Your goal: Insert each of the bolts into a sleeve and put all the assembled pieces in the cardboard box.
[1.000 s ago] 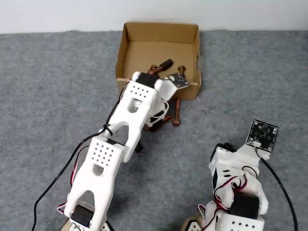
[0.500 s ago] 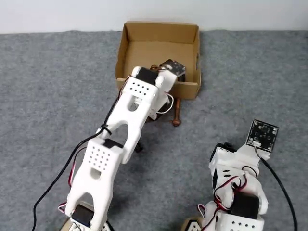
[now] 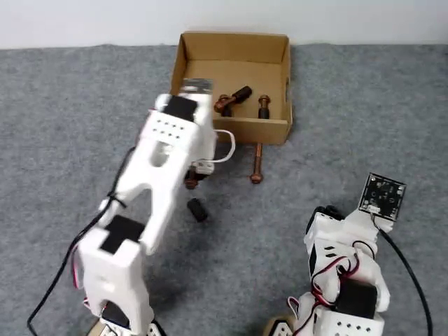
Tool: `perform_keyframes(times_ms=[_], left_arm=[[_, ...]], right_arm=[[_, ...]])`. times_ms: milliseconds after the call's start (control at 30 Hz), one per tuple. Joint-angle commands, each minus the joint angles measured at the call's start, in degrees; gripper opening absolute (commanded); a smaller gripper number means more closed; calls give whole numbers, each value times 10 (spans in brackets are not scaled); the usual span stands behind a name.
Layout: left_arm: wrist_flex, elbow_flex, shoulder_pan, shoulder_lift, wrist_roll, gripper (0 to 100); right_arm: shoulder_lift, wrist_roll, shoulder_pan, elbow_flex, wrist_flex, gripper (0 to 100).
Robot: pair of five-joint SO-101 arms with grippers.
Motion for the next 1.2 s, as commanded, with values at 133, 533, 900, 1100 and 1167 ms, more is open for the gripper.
perform_keyframes(times_ms=[133, 533, 900, 1100, 1167], left_arm=[[13, 15, -122, -60, 210, 4], [14, 50, -224, -60, 663, 4], [14, 66, -218, -60, 665, 167], [15, 71, -185, -66, 620, 220], [15, 71, -178, -67, 596, 221]], right_arm=[[-8, 3, 4, -4, -15, 8], [-8, 3, 4, -5, -15, 8], [-8, 3, 4, -5, -15, 8], [-8, 3, 4, -5, -15, 8], [-8, 3, 5, -5, -15, 8]])
